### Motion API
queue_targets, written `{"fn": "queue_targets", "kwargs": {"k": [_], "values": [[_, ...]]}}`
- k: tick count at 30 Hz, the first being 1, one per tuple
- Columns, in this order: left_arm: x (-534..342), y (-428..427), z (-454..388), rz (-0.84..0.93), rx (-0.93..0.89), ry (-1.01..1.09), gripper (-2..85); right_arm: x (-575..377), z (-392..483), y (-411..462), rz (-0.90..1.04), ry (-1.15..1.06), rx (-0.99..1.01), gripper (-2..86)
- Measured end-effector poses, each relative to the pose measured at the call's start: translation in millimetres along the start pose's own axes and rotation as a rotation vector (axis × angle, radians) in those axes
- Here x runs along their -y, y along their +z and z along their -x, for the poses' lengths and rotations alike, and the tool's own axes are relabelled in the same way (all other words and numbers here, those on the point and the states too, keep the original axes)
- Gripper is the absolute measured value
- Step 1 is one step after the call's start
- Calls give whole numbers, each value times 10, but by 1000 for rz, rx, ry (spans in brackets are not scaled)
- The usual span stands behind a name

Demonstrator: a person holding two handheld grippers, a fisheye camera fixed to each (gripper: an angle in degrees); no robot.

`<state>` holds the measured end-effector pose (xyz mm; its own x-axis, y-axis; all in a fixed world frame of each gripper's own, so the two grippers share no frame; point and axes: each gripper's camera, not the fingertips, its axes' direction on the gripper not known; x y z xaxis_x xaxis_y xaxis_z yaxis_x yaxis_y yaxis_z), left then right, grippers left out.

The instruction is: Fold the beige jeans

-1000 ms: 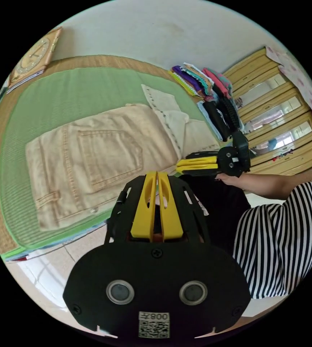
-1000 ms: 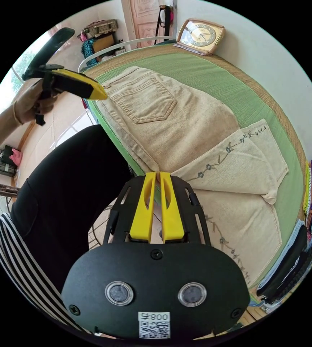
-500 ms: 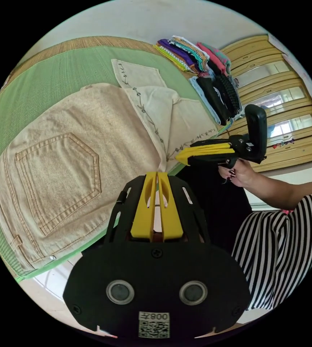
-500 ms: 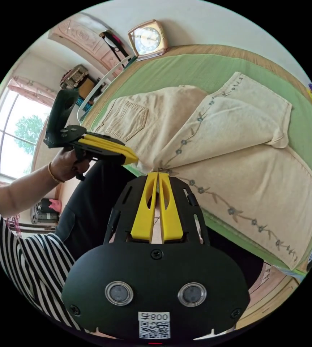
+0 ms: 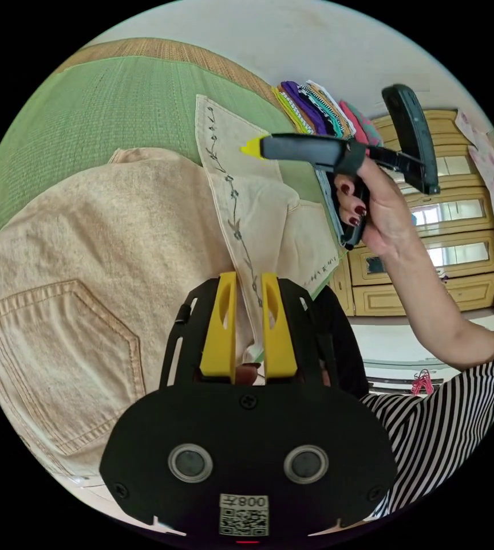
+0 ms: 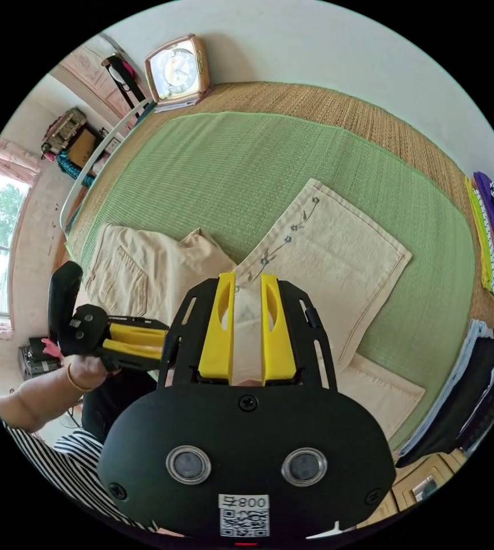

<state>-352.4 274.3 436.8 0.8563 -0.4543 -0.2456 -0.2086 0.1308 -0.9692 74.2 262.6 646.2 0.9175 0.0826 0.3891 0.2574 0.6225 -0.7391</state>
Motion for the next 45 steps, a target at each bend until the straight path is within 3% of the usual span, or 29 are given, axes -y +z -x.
{"fn": "queue_targets", "kwargs": {"k": [8,17,27,37,45], "values": [[269,382,-41,24,9,36,55,583,-115,489,174,59,-83,81],[456,768,-142,2,-18,23,30,514,-166,517,180,27,-192,64],[665,1043,-590,-26,18,93,12,71,-708,129,99,69,-36,23],[838,1548,-1533,56,139,347,10,-1672,-1554,-1032,-255,119,115,18],[941,2469,-2109,257,338,476,11,-3444,-2168,-910,-306,268,133,17]]}}
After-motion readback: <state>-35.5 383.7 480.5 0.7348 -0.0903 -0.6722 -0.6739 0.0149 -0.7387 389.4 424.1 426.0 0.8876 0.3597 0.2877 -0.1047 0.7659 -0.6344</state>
